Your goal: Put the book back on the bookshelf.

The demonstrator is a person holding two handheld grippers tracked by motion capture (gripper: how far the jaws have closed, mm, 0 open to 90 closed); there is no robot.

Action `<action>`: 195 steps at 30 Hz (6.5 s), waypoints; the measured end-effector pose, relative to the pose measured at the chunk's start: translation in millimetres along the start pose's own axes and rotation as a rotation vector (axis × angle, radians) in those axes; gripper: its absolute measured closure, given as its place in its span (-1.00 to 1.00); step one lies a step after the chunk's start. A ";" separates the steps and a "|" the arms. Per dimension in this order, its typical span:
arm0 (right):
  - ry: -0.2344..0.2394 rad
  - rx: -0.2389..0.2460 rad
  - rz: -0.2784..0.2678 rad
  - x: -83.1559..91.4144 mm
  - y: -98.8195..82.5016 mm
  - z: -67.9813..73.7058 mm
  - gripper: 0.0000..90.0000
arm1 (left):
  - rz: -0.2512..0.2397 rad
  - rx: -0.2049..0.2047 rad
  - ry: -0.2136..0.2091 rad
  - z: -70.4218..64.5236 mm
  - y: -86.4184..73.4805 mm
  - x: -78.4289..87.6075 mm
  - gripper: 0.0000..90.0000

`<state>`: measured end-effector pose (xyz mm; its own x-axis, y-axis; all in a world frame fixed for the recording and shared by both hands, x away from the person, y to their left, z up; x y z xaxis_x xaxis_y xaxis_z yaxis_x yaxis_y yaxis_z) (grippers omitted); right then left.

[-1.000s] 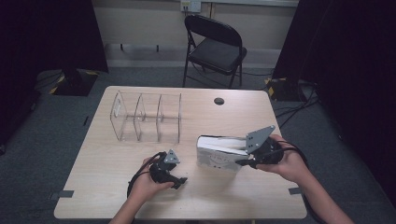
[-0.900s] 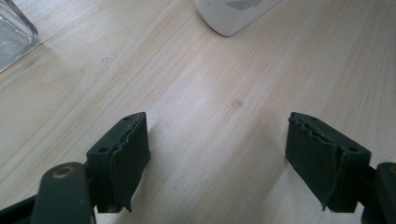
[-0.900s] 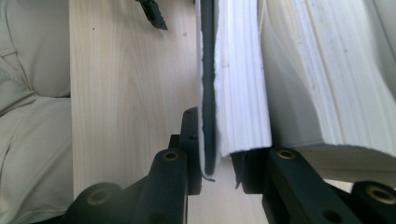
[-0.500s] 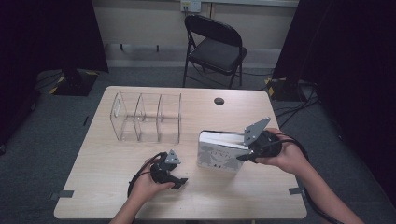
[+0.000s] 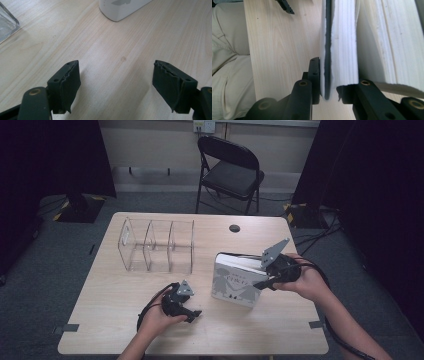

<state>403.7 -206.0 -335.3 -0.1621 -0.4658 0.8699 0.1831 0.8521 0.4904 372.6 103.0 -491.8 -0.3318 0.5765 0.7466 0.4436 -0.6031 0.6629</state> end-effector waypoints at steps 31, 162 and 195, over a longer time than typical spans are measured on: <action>-0.024 -0.040 -0.017 1.2 -2.5 -4.8 0.53 | -0.008 0.008 -0.040 1.4 12.4 2.1 -0.53; -0.162 -0.241 -0.178 -37.9 -71.4 -7.3 -0.40 | 0.300 -0.219 -0.105 -41.6 185.6 51.8 0.15; -0.207 -0.347 -0.217 -118.5 -125.3 17.4 -0.68 | 0.337 -0.220 -0.111 -40.7 201.4 32.0 0.03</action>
<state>383.1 -253.4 -500.8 -0.4163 -0.5372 0.7335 0.4315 0.5934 0.6795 417.5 -22.6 -332.1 -0.1012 0.3751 0.9215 0.3194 -0.8649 0.3871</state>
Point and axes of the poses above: each handheld gripper's, and its own axes: x roughly backward along the jaws, y roughly out of its top, z roughly to its left, the point moved 1 cm from there along -x, roughly forward along the jaws, and after that the axes turned 1 degree about -y, right-handed, at the moved point
